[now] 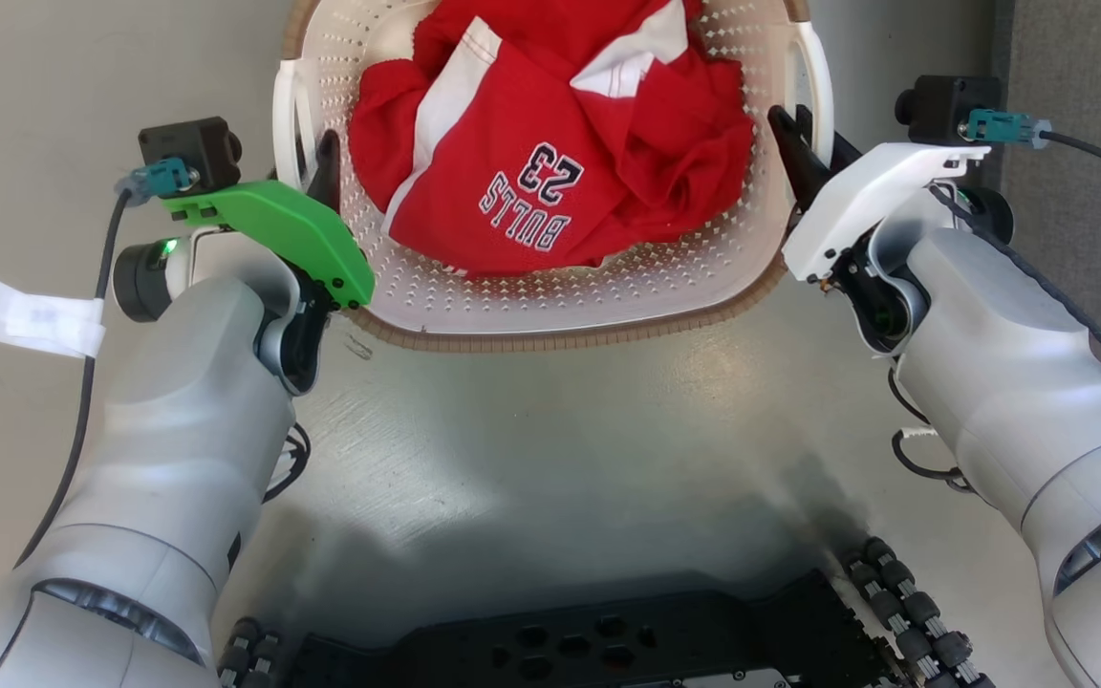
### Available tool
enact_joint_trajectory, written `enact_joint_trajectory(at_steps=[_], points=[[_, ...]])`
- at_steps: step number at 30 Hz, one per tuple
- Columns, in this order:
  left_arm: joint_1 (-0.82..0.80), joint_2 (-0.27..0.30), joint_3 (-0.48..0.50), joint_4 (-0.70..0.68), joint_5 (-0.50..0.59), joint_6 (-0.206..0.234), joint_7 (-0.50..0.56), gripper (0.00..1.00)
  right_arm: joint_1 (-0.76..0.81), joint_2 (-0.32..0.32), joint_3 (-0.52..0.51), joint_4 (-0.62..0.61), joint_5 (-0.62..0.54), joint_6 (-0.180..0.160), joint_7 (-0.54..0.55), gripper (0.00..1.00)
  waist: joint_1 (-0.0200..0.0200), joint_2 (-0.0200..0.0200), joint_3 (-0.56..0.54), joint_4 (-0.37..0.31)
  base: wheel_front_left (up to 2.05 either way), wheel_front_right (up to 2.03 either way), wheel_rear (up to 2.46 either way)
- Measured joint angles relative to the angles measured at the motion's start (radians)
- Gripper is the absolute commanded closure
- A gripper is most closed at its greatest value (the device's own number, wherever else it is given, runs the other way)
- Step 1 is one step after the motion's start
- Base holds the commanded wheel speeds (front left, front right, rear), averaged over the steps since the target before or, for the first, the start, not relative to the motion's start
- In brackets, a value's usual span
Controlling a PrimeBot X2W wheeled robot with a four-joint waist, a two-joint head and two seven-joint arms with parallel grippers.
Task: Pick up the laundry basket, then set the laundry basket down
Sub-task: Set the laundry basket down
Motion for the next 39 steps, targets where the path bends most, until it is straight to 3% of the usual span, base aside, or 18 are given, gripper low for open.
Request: enact_joint_trajectory(at_steps=[1,2,19,39], points=[[-0.001,0.000,0.002,0.000,0.000,0.000,0.000,0.00,0.000,0.000,0.000,0.003,0.000,0.000,0.000,0.22,0.0000,0.0000,0.000,0.000,0.00,0.00,0.00],[-0.002,0.000,0.003,0.000,0.000,0.000,0.000,0.00,0.000,0.000,0.000,0.005,0.001,0.000,0.000,0.00,0.0000,0.0000,-0.001,0.000,0.00,0.00,0.00],[0.002,0.000,0.003,0.016,0.000,0.000,0.000,0.00,0.001,0.006,0.005,0.035,0.016,0.000,-0.003,0.00,0.0000,0.0000,-0.034,-0.002,0.00,0.00,0.00],[0.107,0.007,0.036,0.057,0.026,-0.013,0.000,0.00,0.081,0.029,0.020,0.041,0.050,0.000,-0.009,0.00,0.0000,0.0000,-0.241,-0.023,0.00,0.00,0.00]])
